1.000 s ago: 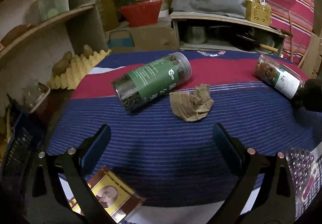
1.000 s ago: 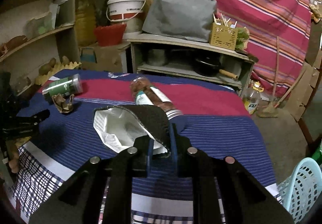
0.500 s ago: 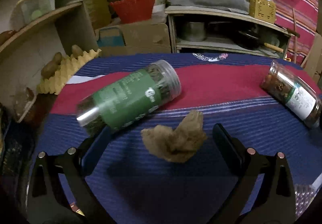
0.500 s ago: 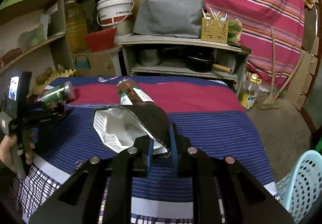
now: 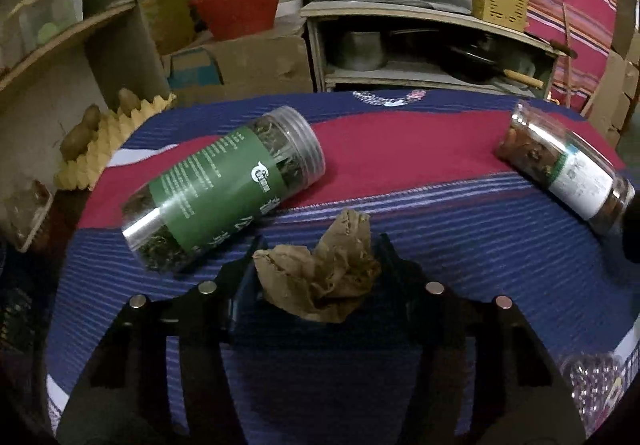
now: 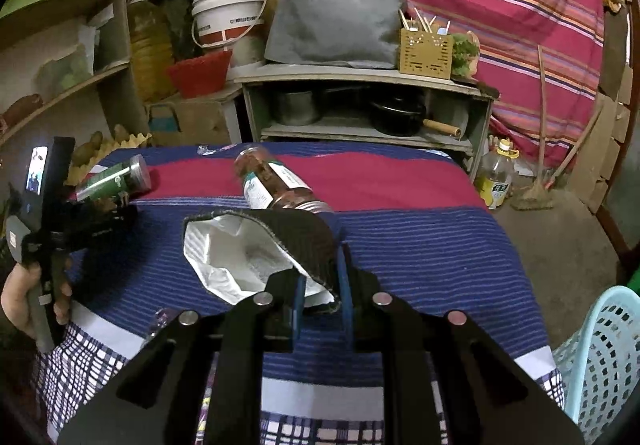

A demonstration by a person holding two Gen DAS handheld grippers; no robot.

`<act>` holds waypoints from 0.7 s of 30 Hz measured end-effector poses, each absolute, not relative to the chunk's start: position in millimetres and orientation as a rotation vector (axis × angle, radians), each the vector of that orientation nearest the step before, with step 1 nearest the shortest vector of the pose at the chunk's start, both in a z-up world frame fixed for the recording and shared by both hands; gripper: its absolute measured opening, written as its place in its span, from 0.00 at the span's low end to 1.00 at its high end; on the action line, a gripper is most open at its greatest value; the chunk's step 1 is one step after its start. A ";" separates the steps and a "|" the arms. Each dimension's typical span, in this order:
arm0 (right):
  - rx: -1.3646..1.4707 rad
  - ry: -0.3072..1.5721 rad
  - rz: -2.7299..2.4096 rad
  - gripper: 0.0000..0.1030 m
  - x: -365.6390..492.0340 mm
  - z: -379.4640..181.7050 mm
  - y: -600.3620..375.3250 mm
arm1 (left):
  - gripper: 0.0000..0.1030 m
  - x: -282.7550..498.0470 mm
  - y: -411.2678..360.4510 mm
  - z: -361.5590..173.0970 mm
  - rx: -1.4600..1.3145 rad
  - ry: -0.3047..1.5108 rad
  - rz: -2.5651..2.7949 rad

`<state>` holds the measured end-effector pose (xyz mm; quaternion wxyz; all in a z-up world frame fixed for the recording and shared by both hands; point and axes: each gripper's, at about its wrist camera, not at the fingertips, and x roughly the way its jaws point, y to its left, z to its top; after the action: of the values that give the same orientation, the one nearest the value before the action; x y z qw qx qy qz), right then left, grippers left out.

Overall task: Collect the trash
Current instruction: 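Close the left tool on the crumpled brown paper while the right tool holds the glove, then carry the glove and brown paper with both tools over the basket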

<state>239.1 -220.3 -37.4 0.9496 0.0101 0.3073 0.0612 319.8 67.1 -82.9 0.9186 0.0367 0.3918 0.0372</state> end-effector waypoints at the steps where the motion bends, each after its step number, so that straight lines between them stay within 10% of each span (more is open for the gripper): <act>1: 0.027 0.623 0.125 0.16 236.8 -35.8 -221.3 | 0.52 316.1 65.7 -80.2 0.081 0.801 0.077; 21: 0.100 0.474 0.022 0.16 113.4 17.8 -295.9 | 0.52 174.8 -50.6 14.9 0.063 0.509 -0.088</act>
<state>113.4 -295.9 17.8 0.9708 0.0493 0.2346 0.0109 174.8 -50.6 14.9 0.9664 0.0312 0.2516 -0.0434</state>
